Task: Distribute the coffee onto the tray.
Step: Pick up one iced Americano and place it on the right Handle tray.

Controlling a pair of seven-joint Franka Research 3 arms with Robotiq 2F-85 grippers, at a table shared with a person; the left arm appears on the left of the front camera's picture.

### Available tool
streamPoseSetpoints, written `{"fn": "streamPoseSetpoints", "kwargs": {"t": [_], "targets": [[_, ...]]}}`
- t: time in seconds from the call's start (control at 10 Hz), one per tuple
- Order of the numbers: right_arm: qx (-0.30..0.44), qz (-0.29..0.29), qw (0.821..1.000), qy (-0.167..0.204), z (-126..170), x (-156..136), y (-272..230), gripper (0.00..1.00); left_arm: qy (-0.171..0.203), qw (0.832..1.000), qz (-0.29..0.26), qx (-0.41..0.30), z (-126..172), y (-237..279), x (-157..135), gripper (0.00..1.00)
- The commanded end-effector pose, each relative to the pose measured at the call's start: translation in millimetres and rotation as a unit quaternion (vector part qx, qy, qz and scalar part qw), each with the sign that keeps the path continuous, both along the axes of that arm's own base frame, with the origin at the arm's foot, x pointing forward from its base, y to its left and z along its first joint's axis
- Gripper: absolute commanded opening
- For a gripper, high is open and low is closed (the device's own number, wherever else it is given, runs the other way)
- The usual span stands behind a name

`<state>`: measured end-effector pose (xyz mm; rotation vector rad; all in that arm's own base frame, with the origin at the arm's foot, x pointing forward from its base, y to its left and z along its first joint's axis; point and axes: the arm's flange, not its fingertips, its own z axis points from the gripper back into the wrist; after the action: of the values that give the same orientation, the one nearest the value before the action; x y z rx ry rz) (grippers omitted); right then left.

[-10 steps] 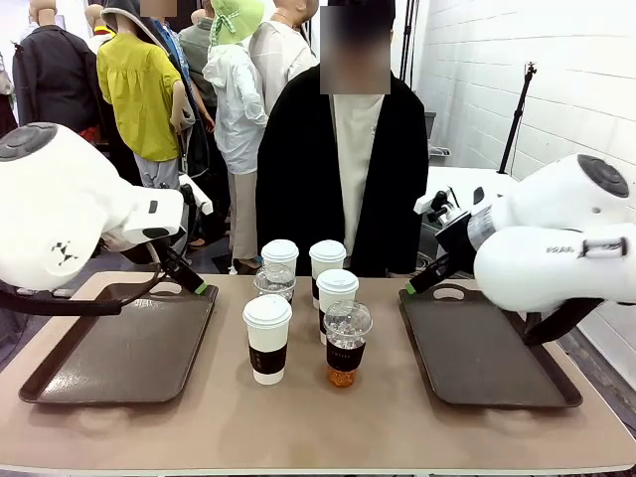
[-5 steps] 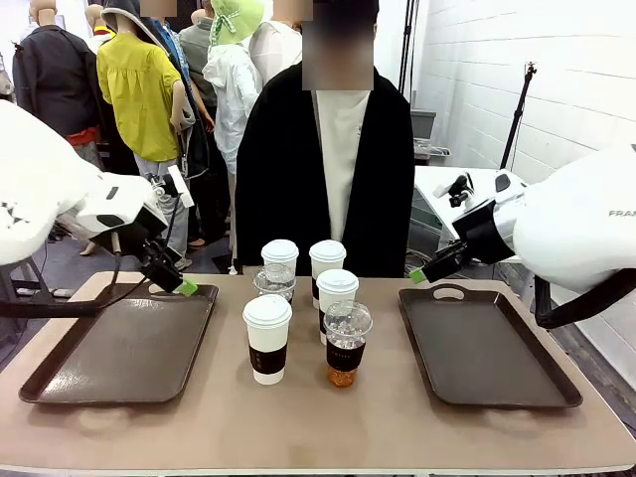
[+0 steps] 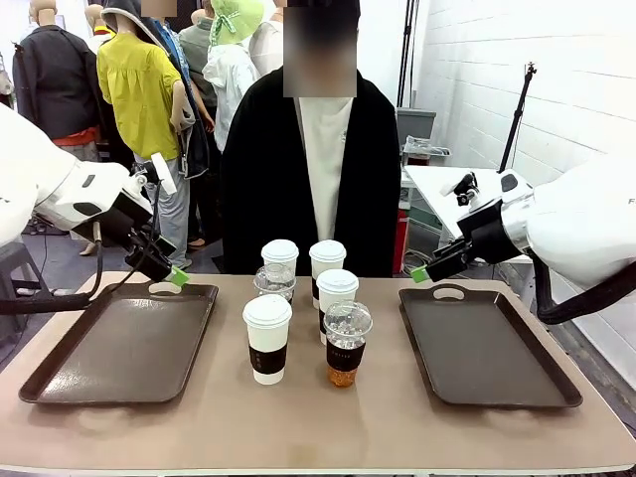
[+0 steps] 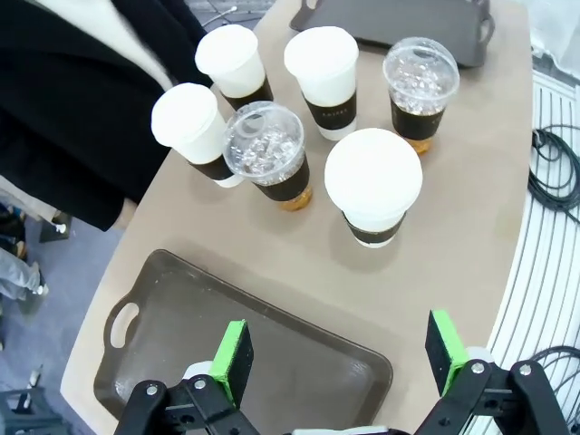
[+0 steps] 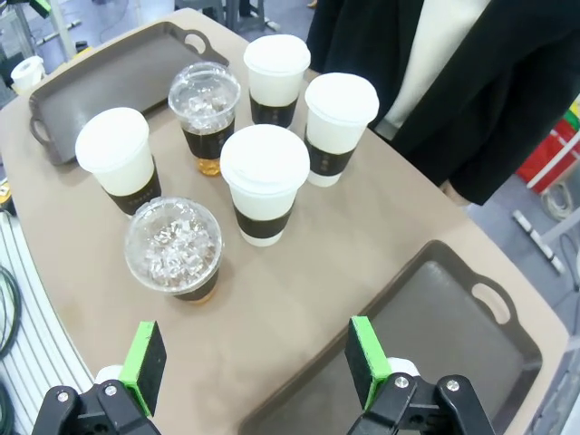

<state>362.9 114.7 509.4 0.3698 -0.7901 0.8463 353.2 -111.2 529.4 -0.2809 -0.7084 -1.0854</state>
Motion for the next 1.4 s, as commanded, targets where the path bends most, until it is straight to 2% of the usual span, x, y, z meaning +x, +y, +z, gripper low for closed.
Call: {"fn": "streamPoseSetpoints", "kwargs": {"t": [0.0, 1.3], "targets": [[0.002, -0.001, 1.000, -0.001, 1.3, -0.1, -1.6, 1.00, 0.001, 1.000, -0.012, 0.013, -1.2, -2.8, -2.2, 1.00], [0.002, -0.001, 1.000, -0.001, 1.3, -0.1, -1.6, 1.00, 0.001, 1.000, -0.012, 0.013, -1.2, -2.8, -2.2, 1.00]]}}
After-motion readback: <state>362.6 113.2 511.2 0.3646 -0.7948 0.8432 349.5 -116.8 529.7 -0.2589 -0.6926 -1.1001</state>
